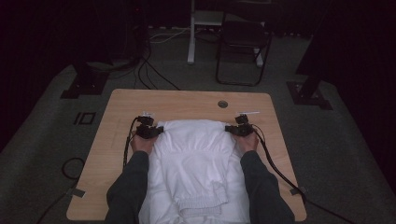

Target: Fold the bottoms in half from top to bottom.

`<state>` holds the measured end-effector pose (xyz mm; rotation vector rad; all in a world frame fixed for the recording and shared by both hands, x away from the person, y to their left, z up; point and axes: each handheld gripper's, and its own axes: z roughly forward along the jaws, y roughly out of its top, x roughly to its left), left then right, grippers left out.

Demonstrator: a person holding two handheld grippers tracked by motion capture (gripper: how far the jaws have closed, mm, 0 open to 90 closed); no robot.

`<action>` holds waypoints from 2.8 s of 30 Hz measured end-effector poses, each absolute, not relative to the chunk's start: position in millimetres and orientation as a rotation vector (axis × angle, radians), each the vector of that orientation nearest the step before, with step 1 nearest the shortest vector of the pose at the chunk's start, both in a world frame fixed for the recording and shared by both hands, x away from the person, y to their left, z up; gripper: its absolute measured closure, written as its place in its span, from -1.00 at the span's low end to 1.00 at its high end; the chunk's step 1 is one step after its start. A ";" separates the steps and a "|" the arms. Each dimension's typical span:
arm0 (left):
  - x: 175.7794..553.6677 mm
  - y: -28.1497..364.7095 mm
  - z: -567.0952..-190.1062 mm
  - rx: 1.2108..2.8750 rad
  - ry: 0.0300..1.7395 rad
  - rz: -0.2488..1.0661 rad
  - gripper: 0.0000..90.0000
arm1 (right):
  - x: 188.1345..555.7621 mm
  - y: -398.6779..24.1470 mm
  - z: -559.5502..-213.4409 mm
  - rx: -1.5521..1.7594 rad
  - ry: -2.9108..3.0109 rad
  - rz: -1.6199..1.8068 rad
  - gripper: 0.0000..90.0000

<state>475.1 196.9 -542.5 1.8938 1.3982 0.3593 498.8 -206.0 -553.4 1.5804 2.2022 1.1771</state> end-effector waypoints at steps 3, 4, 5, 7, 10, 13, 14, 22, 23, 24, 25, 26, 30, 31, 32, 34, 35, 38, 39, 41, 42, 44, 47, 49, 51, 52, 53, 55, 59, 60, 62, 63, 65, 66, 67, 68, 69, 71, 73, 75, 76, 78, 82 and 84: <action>475.0 204.2 -534.7 1.814 1.387 0.324 0.82 | 498.6 -210.9 -546.6 1.547 2.195 1.195 0.89; 475.4 206.9 -530.4 1.785 1.378 0.316 0.82 | 498.5 -213.4 -542.4 1.534 2.185 1.204 0.90; 475.5 209.5 -525.0 1.757 1.368 0.310 0.82 | 498.7 -216.0 -537.5 1.521 2.172 1.221 0.90; 475.5 212.1 -511.3 1.719 1.337 0.322 0.82 | 498.8 -220.9 -525.8 1.495 2.135 1.255 0.90; 473.7 214.0 -486.7 1.655 1.275 0.359 0.82 | 497.4 -225.9 -503.6 1.430 2.074 1.307 0.90; 469.6 216.0 -465.7 1.625 1.220 0.395 0.82 | 493.6 -230.9 -481.2 1.359 2.011 1.380 0.90; 466.6 217.0 -461.3 1.619 1.200 0.401 0.82 | 491.8 -231.9 -475.6 1.336 2.005 1.397 0.90; 438.9 224.2 -455.9 1.694 1.118 0.403 0.82 | 462.3 -235.9 -468.0 1.211 2.059 1.418 0.90; 434.4 224.6 -456.3 1.701 1.110 0.398 0.82 | 455.0 -236.1 -467.9 1.192 2.070 1.416 0.90; 427.7 225.4 -457.6 1.716 1.096 0.399 0.81 | 450.4 -236.3 -468.1 1.180 2.076 1.416 0.90; 420.9 226.3 -460.1 1.729 1.084 0.396 0.81 | 444.1 -236.5 -468.7 1.169 2.086 1.414 0.90; 414.1 227.9 -462.8 1.743 1.077 0.383 0.81 | 437.4 -237.1 -469.8 1.157 2.097 1.414 0.90; 385.2 233.4 -475.0 1.781 1.040 0.337 0.81 | 409.0 -239.5 -479.4 1.120 2.145 1.422 0.89; 378.2 233.2 -478.9 1.794 1.034 0.326 0.81 | 401.4 -240.1 -482.7 1.111 2.160 1.415 0.89; 372.0 232.6 -483.2 1.822 1.029 0.312 0.81 | 394.4 -240.5 -486.8 1.108 2.175 1.414 0.89; 359.8 228.0 -495.0 1.896 1.022 0.295 0.80 | 382.0 -240.3 -495.7 1.100 2.211 1.371 0.89; 356.6 225.8 -499.2 1.925 1.021 0.299 0.80 | 376.1 -240.8 -501.9 1.108 2.227 1.368 0.89; 346.3 218.5 -517.6 2.010 1.025 0.275 0.80 | 366.3 -240.2 -516.0 1.122 2.273 1.338 0.89; 344.3 216.5 -523.9 2.035 1.029 0.267 0.80 | 363.8 -238.9 -521.6 1.132 2.294 1.330 0.89; 341.5 212.7 -534.8 2.071 1.035 0.263 0.79 | 359.9 -234.4 -535.4 1.131 2.349 1.271 0.89; 341.3 211.3 -538.4 2.085 1.041 0.263 0.79 | 359.1 -232.5 -539.8 1.128 2.369 1.249 0.89; 343.4 208.3 -540.9 2.086 1.060 0.275 0.79 | 359.0 -228.0 -549.8 1.126 2.400 1.214 0.89; 348.6 200.3 -539.5 2.131 1.056 0.345 0.79 | 362.3 -223.5 -556.1 1.137 2.413 1.182 0.89; 355.3 195.4 -538.9 2.147 1.063 0.391 0.79 | 369.9 -220.0 -557.0 1.147 2.413 1.153 0.89; 364.3 193.1 -539.3 2.136 1.082 0.424 0.78 | 376.9 -217.6 -556.4 1.146 2.396 1.128 0.88; 369.6 192.8 -539.6 2.127 1.092 0.429 0.78 | 380.8 -216.3 -555.9 1.152 2.387 1.117 0.88; 375.8 192.8 -540.2 2.111 1.109 0.436 0.78 | 385.2 -215.2 -555.5 1.155 2.381 1.108 0.88; 384.6 193.6 -540.6 2.093 1.133 0.437 0.78 | 395.0 -214.0 -555.2 1.168 2.371 1.104 0.88; 403.0 193.4 -541.3 2.062 1.166 0.467 0.78 | 416.0 -210.7 -554.6 1.202 2.343 1.095 0.88; 407.8 193.5 -541.5 2.051 1.177 0.469 0.78 | 421.5 -209.3 -554.4 1.208 2.333 1.092 0.88; 417.2 193.9 -542.4 2.019 1.209 0.473 0.78 | 432.4 -206.7 -554.1 1.228 2.309 1.080 0.88; 421.2 193.7 -543.0 2.001 1.225 0.478 0.77 | 437.5 -205.3 -554.3 1.247 2.292 1.082 0.88; 425.2 193.6 -543.8 1.980 1.248 0.482 0.78 | 441.9 -204.1 -554.8 1.264 2.274 1.088 0.88; 429.6 193.0 -544.5 1.949 1.278 0.482 0.78 | 445.9 -202.3 -555.2 1.280 2.256 1.089 0.88; 430.3 193.0 -544.2 1.944 1.285 0.478 0.78 | 449.6 -199.6 -555.0 1.301 2.242 1.086 0.88; 430.2 193.3 -543.6 1.942 1.290 0.474 0.78 | 450.4 -199.7 -554.5 1.300 2.248 1.084 0.88; 429.6 193.5 -542.5 1.942 1.289 0.473 0.78 | 450.4 -200.2 -554.0 1.298 2.254 1.083 0.88; 425.7 195.8 -537.0 1.927 1.269 0.490 0.80 | 449.5 -202.7 -551.4 1.309 2.260 1.100 0.88; 419.8 199.9 -527.8 1.868 1.240 0.511 0.83 | 447.1 -208.8 -545.8 1.314 2.238 1.153 0.88; 414.7 205.3 -515.1 1.800 1.215 0.502 0.83 | 443.6 -215.6 -536.0 1.307 2.200 1.198 0.89; 412.9 207.6 -507.9 1.772 1.202 0.497 0.83 | 442.0 -219.1 -529.9 1.297 2.179 1.219 0.89; 409.7 211.3 -492.4 1.723 1.170 0.492 0.84 | 438.2 -226.1 -515.3 1.279 2.132 1.269 0.89; 401.9 214.8 -468.0 1.662 1.112 0.520 0.84 | 429.4 -236.6 -491.9 1.216 2.045 1.358 0.90; 391.3 217.0 -448.9 1.630 1.048 0.519 0.84 | 419.2 -248.9 -470.0 1.172 1.955 1.467 0.90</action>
